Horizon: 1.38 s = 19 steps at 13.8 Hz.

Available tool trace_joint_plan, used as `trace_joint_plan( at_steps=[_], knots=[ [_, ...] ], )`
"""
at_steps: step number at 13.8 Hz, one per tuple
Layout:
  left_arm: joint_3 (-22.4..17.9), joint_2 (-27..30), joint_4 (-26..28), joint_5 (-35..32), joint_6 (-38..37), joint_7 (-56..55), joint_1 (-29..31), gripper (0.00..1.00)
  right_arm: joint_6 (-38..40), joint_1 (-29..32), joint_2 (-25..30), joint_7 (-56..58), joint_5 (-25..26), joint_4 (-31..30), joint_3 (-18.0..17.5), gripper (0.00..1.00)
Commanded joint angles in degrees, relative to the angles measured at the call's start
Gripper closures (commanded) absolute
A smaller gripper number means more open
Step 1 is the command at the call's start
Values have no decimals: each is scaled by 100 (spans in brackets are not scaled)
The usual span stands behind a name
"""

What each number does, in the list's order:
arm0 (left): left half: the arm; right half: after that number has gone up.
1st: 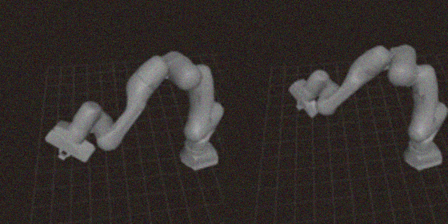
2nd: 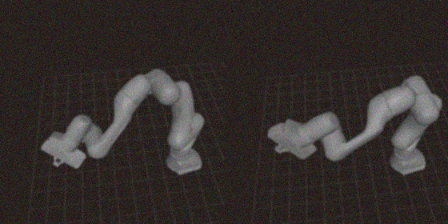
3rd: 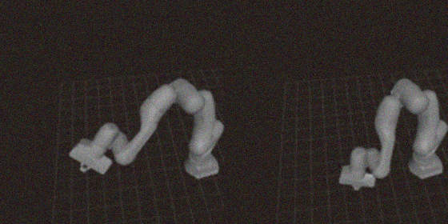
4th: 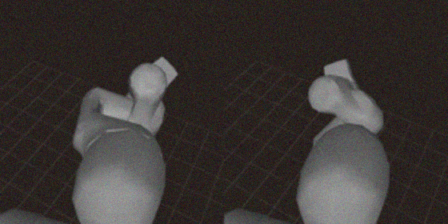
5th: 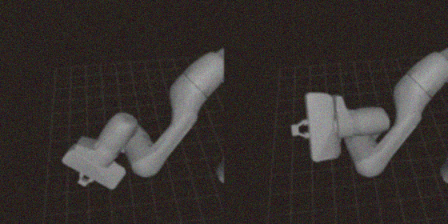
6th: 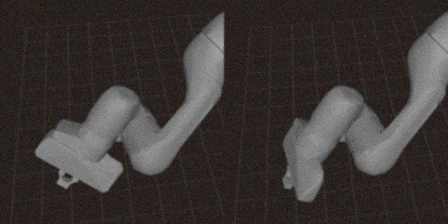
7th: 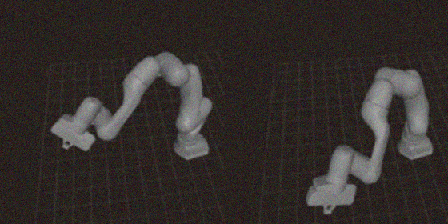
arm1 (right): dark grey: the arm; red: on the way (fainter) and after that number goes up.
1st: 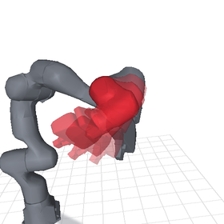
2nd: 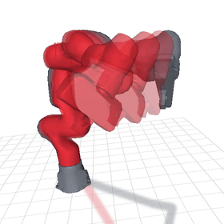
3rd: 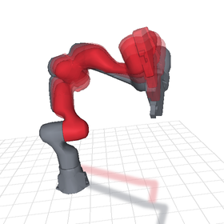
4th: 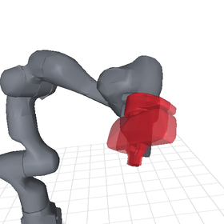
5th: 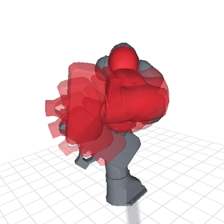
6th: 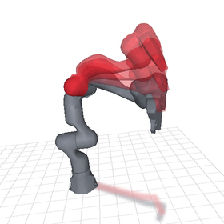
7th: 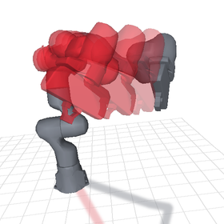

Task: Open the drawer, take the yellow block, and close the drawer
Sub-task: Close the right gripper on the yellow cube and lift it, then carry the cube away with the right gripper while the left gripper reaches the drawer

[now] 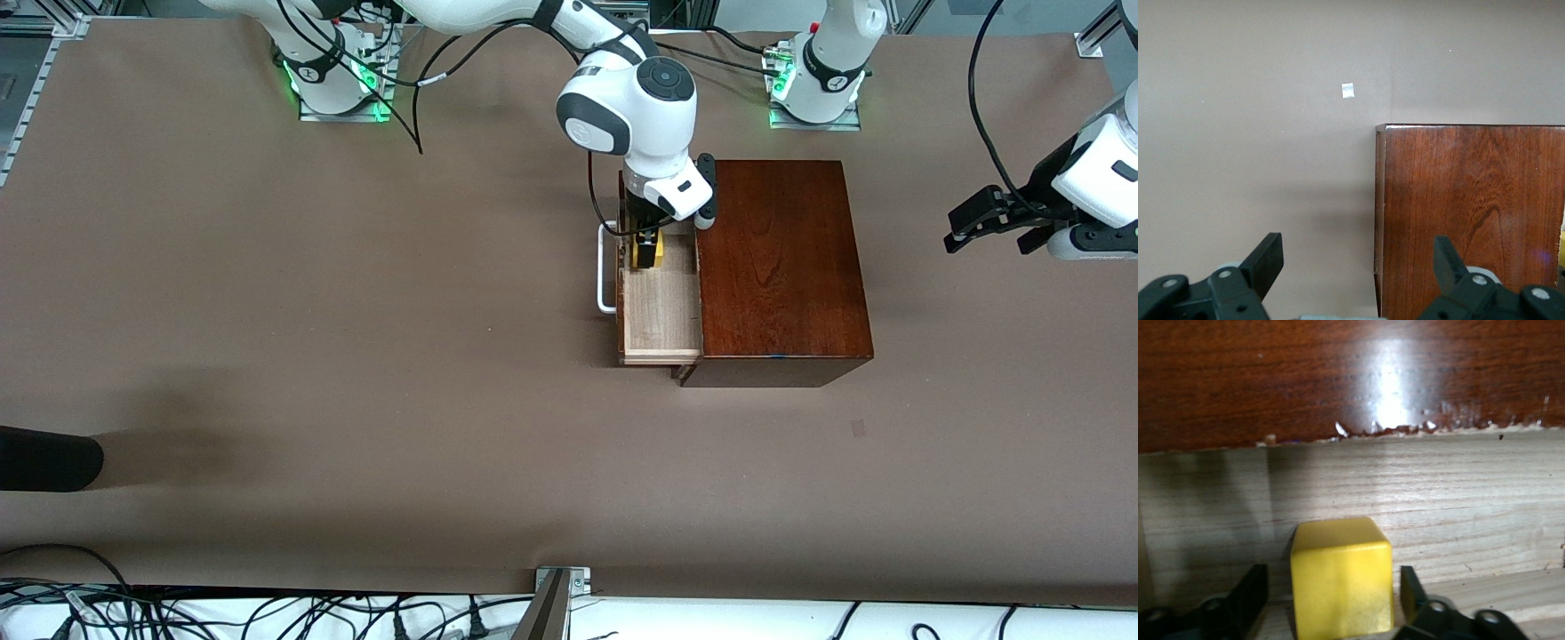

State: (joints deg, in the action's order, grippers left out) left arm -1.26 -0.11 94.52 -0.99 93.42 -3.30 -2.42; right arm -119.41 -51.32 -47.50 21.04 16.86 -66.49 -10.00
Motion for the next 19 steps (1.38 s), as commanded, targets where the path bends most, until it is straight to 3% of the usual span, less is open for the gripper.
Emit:
trace_joint_plan(
  at_steps=[1, 4, 7, 9, 12, 17, 19],
  knots=[
    [-23, 2, -65, 55, -70, 84, -39, 0, 67, -45, -84, 76, 107, 259, 60, 100],
    [-23, 2, -65, 55, -70, 84, -39, 0, 356, -36, -32, 50, 72, 390, 25, 100],
    [-23, 2, -65, 47, -70, 84, -39, 0, 1286, -1, 126, 15, -146, 1223, 7, 100],
    [-23, 2, -65, 47, -70, 92, -39, 0, 1718, 165, 476, 6, -358, 1358, 51, 100],
    [-23, 2, -65, 47, -70, 93, -39, 0, 2185, 954, 847, -12, -814, 1358, 69, 100],
    [-15, -6, -65, 47, -70, 93, -74, 0, 2116, 2186, 1014, -3, -895, 1340, 191, 100],
    [-15, -6, -65, 55, -79, 93, -101, 0, 1958, 2686, 1023, -12, -1052, 1026, 227, 100]
  ],
)
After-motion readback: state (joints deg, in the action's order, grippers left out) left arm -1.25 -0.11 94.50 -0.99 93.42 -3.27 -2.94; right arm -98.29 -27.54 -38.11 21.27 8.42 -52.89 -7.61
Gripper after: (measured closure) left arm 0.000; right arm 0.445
